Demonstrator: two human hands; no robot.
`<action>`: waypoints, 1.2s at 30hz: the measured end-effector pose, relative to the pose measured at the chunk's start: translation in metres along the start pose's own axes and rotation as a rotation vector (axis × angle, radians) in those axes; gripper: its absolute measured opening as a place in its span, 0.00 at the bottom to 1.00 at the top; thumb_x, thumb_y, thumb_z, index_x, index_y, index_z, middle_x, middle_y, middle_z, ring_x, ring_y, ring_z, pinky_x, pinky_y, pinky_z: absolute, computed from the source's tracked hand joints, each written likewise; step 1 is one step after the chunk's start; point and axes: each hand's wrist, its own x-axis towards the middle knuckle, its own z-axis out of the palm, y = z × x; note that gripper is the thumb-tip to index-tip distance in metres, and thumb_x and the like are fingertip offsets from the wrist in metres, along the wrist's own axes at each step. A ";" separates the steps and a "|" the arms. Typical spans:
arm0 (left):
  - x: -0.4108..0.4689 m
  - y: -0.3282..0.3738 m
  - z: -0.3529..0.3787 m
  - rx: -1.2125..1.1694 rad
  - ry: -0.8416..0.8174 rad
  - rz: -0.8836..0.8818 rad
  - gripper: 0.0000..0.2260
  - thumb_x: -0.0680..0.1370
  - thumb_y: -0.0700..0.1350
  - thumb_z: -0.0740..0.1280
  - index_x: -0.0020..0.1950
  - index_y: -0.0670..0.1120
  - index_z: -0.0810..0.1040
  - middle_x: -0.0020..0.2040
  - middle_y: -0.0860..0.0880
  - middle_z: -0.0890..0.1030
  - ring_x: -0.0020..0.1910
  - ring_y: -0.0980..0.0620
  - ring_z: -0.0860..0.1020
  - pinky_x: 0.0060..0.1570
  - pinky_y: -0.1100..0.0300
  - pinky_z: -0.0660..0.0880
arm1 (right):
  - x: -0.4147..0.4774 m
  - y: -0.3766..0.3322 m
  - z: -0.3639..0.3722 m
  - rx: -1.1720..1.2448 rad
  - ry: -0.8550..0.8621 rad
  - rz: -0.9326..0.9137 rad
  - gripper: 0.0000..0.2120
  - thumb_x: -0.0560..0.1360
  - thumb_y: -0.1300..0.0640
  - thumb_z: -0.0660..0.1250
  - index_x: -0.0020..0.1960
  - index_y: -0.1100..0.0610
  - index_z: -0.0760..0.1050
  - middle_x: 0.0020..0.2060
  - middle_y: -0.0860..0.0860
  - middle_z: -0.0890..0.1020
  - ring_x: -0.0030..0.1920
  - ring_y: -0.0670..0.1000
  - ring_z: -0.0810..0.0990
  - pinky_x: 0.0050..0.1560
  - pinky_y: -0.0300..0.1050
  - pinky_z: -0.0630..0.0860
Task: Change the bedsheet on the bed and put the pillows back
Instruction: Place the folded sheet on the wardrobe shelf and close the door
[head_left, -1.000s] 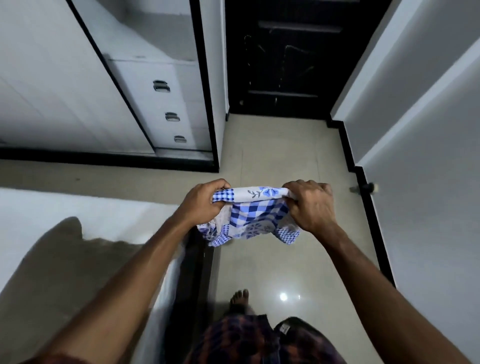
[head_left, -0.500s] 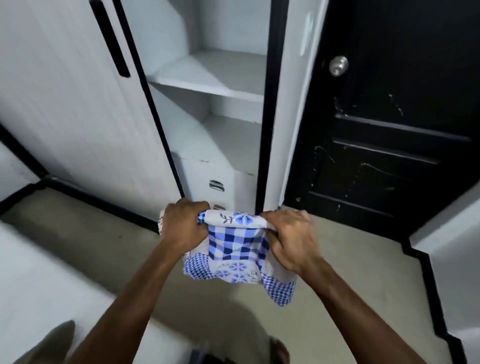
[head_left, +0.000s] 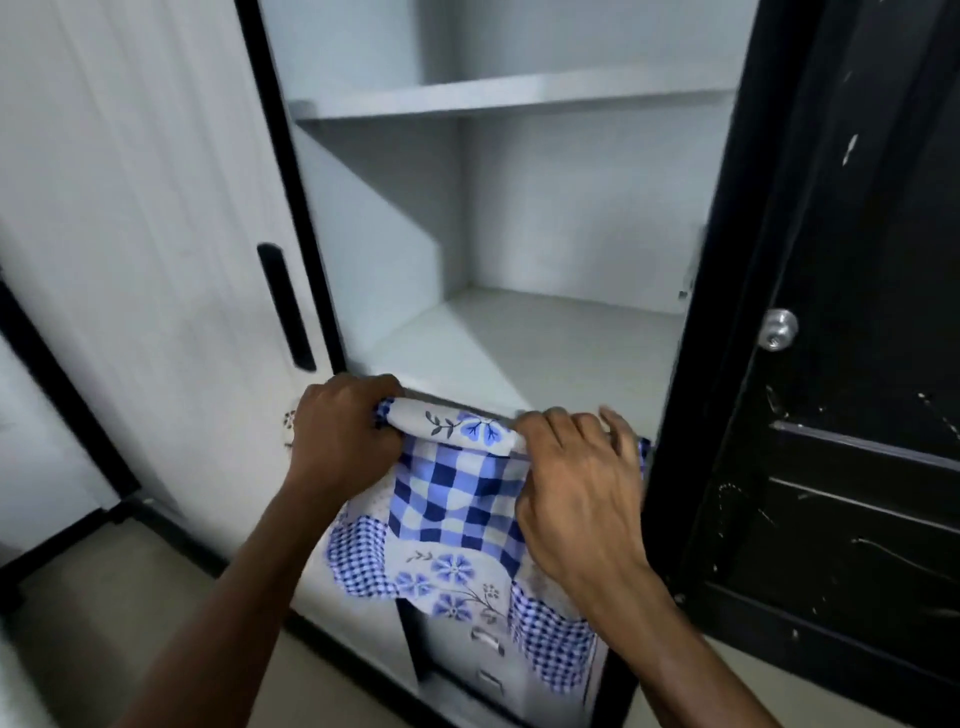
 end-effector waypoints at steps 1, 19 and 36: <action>0.024 -0.003 0.000 -0.002 -0.012 0.019 0.09 0.61 0.45 0.60 0.36 0.51 0.78 0.30 0.49 0.77 0.34 0.42 0.76 0.35 0.55 0.69 | 0.021 -0.001 0.004 -0.023 0.045 0.029 0.22 0.65 0.57 0.51 0.52 0.52 0.78 0.44 0.49 0.82 0.46 0.55 0.79 0.66 0.59 0.69; 0.370 -0.046 0.199 0.020 -0.396 0.215 0.29 0.76 0.54 0.67 0.77 0.52 0.64 0.70 0.42 0.71 0.72 0.38 0.66 0.67 0.40 0.66 | 0.330 0.148 0.146 -0.088 -0.395 0.713 0.26 0.78 0.53 0.65 0.75 0.45 0.66 0.72 0.52 0.71 0.70 0.57 0.69 0.73 0.61 0.60; 0.225 -0.068 0.254 -0.021 -0.876 0.099 0.41 0.68 0.82 0.41 0.78 0.67 0.46 0.82 0.55 0.43 0.80 0.38 0.40 0.72 0.27 0.38 | 0.169 0.085 0.191 -0.050 -0.587 0.701 0.37 0.75 0.23 0.49 0.80 0.34 0.46 0.82 0.46 0.44 0.81 0.51 0.42 0.78 0.63 0.40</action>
